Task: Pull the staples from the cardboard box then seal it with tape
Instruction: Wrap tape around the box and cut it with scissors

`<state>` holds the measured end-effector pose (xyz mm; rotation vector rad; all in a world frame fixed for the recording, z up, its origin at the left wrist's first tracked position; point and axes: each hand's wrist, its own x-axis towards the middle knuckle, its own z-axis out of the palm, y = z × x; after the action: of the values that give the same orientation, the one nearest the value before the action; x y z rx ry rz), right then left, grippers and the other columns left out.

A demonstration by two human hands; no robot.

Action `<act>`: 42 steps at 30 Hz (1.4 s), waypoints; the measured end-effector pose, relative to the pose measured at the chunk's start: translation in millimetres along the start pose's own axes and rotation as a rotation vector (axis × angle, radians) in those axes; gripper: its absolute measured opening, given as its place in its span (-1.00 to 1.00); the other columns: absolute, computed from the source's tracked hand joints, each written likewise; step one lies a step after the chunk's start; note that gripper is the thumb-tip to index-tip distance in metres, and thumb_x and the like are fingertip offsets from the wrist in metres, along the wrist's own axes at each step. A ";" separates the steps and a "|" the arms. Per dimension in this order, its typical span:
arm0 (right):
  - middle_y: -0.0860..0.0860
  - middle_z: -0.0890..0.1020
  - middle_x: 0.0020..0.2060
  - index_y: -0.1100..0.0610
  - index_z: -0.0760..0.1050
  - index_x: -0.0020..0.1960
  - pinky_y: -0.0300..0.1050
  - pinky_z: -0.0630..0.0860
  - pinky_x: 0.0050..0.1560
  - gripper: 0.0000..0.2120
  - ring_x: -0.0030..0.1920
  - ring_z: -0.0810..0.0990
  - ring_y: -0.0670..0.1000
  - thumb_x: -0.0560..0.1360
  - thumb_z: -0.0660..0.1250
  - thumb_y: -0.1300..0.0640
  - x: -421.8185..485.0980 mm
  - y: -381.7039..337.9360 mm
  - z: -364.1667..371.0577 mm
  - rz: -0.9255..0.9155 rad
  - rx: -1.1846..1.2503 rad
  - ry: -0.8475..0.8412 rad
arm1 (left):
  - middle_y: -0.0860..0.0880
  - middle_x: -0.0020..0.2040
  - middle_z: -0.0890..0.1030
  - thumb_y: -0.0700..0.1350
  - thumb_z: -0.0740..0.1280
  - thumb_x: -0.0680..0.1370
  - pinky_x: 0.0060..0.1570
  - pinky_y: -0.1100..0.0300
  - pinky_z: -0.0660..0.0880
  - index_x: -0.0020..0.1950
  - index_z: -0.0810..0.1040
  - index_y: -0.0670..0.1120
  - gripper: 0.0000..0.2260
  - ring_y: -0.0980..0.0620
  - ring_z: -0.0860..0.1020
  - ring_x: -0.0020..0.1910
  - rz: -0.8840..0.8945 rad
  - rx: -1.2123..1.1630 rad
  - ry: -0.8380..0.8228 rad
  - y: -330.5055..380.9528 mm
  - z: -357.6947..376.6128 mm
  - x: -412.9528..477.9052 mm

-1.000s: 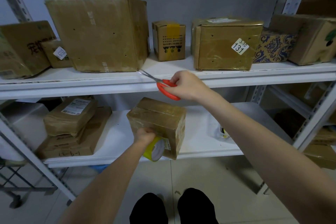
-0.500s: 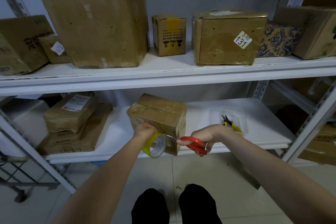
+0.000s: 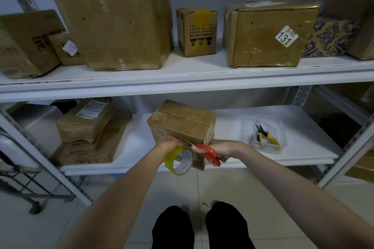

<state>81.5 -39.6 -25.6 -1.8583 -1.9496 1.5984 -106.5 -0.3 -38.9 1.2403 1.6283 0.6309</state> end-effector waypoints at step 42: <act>0.00 0.61 -0.15 0.10 0.56 0.06 -0.05 0.59 -0.12 -0.66 -0.13 0.58 0.04 0.42 0.45 -0.10 -93.9 -156.7 -96.3 -0.123 -0.385 1.173 | 0.06 -0.18 0.61 -0.19 0.33 0.41 -0.09 0.17 0.51 -0.36 0.53 0.04 -0.82 -0.02 0.58 -0.05 0.315 0.403 0.259 24.6 -42.4 -12.9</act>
<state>53.3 -13.5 177.3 -1.9645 -1.6991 -0.0635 -133.8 2.3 3.7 1.7949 1.8503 0.6997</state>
